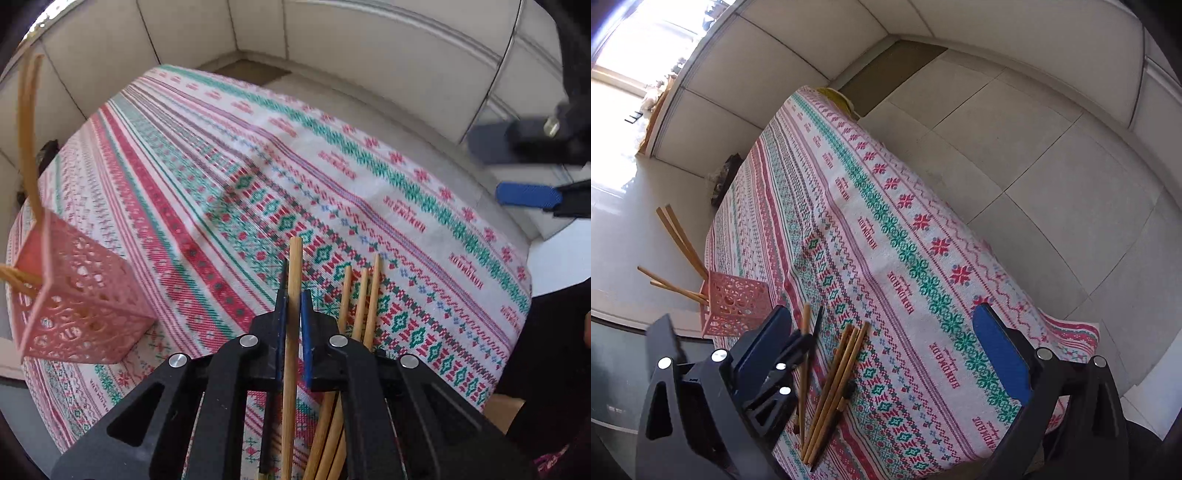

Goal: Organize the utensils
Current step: 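Grasp a wooden chopstick with the left tool while the right tool grasps one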

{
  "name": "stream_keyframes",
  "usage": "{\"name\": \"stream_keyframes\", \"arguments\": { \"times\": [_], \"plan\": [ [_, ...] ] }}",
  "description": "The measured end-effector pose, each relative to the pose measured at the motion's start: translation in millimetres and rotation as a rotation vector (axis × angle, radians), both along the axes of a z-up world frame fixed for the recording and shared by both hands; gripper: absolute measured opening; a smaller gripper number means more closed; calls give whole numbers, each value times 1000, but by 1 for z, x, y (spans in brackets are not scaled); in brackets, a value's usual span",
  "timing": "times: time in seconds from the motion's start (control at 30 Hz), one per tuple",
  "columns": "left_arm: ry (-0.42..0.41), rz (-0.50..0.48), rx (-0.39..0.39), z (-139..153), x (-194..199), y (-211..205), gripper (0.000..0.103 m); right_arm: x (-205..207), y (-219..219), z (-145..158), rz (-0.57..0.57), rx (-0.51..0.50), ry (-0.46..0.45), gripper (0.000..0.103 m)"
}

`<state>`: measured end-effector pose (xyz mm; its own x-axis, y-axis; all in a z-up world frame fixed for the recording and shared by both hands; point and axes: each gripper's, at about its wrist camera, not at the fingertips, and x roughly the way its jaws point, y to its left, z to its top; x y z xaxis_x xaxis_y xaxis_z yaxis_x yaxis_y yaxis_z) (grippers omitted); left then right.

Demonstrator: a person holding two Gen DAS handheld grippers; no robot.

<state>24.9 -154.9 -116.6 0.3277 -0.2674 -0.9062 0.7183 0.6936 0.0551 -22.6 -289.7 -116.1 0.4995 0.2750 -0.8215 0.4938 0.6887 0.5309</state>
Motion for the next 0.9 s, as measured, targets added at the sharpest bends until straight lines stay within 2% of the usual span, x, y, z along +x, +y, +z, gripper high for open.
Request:
{"name": "stream_keyframes", "arguments": {
  "times": [0.1,0.27,0.4,0.5,0.6,0.73,0.9],
  "plan": [
    [-58,17,-105,48,-11,26,6,6,26,-6,63,-13,48,85],
    [-169,56,-237,108,-41,71,6,13,62,-33,110,-56,160,38],
    [-229,70,-315,135,-57,94,6,18,67,-41,60,-71,188,35],
    [-243,67,-347,137,-63,103,6,27,71,-42,51,-64,217,35],
    [-248,72,-363,142,-67,108,6,33,78,-40,62,-120,251,34],
    [-260,74,-398,148,-69,113,6,42,82,-40,89,-187,332,20],
    [-277,83,-430,148,-68,124,6,61,93,-43,115,-247,397,19]
  ]
}}
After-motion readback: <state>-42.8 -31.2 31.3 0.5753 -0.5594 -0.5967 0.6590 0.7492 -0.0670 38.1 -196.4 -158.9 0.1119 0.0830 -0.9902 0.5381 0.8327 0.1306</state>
